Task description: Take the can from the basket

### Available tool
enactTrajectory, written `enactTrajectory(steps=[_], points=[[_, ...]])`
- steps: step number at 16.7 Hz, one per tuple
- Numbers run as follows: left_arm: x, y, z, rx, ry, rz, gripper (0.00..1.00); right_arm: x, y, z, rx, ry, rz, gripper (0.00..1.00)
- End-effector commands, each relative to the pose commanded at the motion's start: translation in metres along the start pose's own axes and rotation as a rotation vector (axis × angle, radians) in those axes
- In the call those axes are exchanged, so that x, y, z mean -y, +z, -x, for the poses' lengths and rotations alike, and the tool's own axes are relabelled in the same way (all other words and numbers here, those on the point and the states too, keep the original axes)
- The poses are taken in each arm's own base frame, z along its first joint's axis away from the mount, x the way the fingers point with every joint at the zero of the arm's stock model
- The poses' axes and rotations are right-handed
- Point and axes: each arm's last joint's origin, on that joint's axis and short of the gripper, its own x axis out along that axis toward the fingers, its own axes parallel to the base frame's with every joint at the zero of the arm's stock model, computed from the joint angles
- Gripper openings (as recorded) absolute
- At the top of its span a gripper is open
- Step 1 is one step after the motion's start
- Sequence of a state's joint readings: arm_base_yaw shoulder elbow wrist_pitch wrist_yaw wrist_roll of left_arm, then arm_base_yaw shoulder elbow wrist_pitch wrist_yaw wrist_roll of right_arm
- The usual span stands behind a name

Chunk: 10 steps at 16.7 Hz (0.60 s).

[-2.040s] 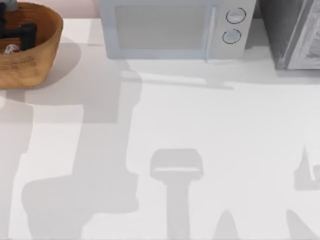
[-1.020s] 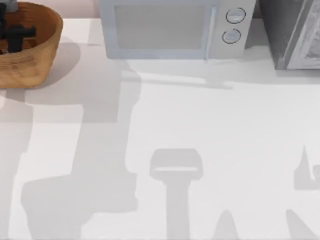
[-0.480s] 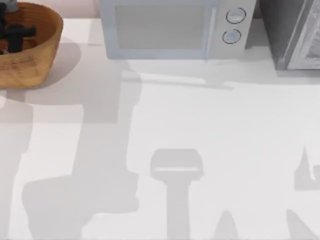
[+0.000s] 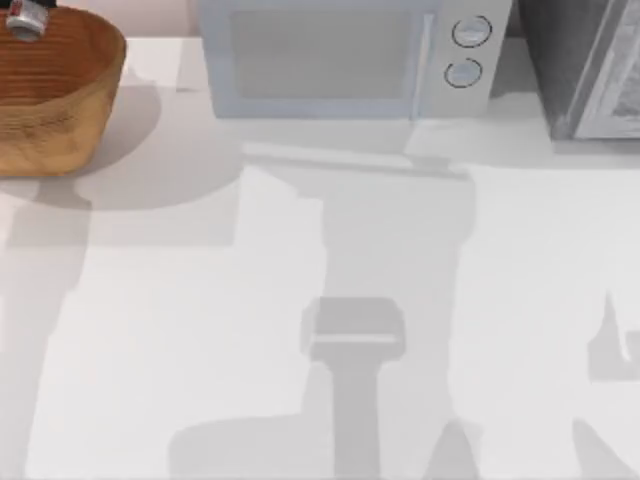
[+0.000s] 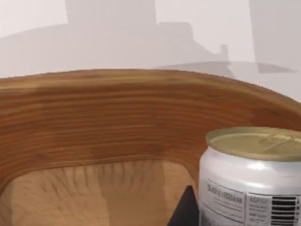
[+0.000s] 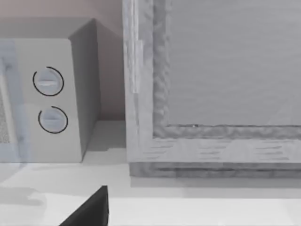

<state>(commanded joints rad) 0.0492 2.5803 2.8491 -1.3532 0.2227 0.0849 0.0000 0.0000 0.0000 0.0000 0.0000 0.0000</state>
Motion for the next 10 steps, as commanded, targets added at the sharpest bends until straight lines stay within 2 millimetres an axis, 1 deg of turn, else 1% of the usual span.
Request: enactTrajectory(steps=[2,3,4,5,6,8,10], points=[[0.025,0.001,0.049,0.088,-0.029,-0.033,0.00,0.000,0.000,0.000,0.000,0.000,0.000,1.00],[0.037,-0.004,0.074,0.130,-0.043,-0.049,0.00,0.000,0.000,0.000,0.000,0.000,0.000,1.00],[0.049,-0.012,0.098,0.170,-0.056,-0.064,0.00,0.000,0.000,0.000,0.000,0.000,0.000,1.00],[0.059,-0.026,0.121,0.208,-0.067,-0.078,0.00,0.000,0.000,0.000,0.000,0.000,0.000,1.00],[0.068,-0.043,0.142,0.245,-0.076,-0.091,0.00,0.000,0.000,0.000,0.000,0.000,0.000,1.00],[0.082,-0.088,0.175,0.318,-0.087,-0.112,0.00,0.000,0.000,0.000,0.000,0.000,0.000,1.00],[0.088,-0.143,0.195,0.394,-0.086,-0.127,0.00,0.000,0.000,0.000,0.000,0.000,0.000,1.00]])
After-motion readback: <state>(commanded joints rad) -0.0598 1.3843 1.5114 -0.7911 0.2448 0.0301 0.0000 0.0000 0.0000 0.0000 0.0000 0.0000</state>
